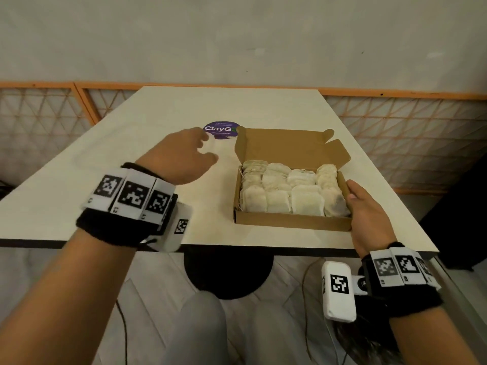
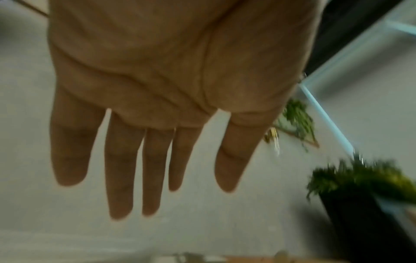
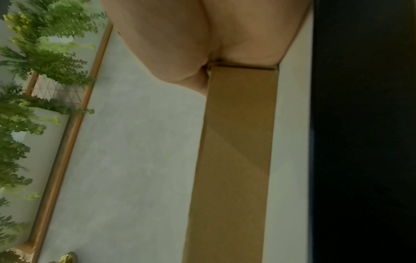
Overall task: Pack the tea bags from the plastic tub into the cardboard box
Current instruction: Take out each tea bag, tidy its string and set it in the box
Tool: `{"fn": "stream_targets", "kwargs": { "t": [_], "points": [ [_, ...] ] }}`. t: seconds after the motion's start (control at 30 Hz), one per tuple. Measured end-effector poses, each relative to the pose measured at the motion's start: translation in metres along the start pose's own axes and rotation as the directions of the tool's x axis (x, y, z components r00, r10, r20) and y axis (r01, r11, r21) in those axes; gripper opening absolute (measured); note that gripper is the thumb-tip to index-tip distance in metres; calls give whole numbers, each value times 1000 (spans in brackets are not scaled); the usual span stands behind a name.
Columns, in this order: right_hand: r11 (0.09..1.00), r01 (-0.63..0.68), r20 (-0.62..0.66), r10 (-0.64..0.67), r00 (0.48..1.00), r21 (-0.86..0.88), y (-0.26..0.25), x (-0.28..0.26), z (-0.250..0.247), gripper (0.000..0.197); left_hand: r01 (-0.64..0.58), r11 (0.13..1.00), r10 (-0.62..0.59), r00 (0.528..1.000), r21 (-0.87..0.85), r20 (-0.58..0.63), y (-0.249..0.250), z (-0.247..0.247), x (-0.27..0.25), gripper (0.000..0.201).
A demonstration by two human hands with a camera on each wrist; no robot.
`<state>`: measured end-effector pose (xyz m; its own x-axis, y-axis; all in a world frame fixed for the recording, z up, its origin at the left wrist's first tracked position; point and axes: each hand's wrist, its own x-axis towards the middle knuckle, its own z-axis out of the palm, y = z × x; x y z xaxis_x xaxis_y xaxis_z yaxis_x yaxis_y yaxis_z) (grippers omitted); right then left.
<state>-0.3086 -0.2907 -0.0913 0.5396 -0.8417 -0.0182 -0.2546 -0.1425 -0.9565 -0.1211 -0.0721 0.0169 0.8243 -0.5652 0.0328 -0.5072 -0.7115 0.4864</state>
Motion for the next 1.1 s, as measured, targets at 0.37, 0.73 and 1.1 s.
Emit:
{"fn": "stream_targets", "kwargs": {
  "t": [0.37,0.73,1.1],
  "points": [
    [997,-54,-17,55,998,53,-15,11,22,44,-173,975,137,961,136,238,-16,27,-8,36],
    [1000,0,50,1,999,-31,-14,22,23,44,-215,960,190,971,182,146,-6,47,-3,23],
    [825,557,443,-464,767,-101,-136,-21,95,14,164,953,-253,895,-256,-368,-78,-51,6,33]
  ]
}}
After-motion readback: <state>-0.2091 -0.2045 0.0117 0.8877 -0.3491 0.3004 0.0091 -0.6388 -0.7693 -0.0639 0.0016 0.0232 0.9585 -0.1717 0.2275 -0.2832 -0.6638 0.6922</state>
